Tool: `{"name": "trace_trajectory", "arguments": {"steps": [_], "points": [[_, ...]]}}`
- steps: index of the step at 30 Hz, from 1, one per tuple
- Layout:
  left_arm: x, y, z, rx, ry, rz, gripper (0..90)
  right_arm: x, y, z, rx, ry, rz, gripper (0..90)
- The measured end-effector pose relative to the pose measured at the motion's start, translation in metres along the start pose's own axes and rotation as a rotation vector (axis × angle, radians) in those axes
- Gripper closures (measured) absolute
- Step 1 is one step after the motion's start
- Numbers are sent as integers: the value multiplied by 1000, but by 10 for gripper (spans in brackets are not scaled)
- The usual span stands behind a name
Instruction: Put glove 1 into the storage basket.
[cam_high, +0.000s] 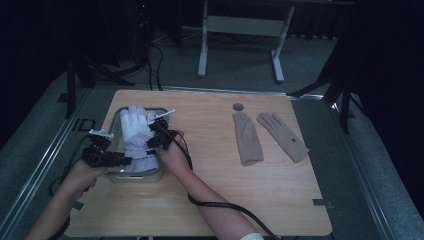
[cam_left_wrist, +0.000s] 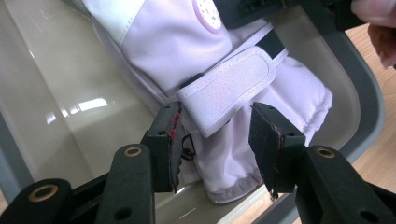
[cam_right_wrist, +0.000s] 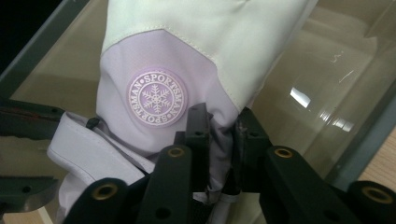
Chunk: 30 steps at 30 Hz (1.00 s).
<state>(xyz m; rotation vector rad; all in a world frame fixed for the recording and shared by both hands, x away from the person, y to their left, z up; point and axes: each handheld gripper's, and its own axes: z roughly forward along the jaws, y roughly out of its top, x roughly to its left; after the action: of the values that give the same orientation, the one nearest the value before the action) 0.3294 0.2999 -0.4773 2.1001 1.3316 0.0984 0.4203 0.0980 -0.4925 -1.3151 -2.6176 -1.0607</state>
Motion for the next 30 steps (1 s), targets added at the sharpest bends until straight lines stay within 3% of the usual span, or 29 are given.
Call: {"name": "trace_trajectory", "arguments": {"steps": [4,8,10,12,15,17,23,30], "points": [[-6,1,4,17,56,25,542,3,3,0,5,-2,-41,602],[-8,-1,3,3,71,26,542,3,3,-5,-44,28,-39,483],[-8,-3,-1,-15,70,17,542,2,2,-13,-86,16,-64,452],[-7,-5,-5,-35,62,6,543,0,2,-20,-109,39,-61,367],[-12,-6,-12,-67,86,12,531,-5,1,-31,-134,80,-62,267],[-17,-6,-18,-100,101,18,524,-10,0,-38,-128,117,-95,186],[-35,-2,-28,-195,73,33,524,-19,-5,-56,-140,123,-131,172],[-67,9,-18,-245,29,90,532,-27,-14,-79,-178,88,-173,160]]}}
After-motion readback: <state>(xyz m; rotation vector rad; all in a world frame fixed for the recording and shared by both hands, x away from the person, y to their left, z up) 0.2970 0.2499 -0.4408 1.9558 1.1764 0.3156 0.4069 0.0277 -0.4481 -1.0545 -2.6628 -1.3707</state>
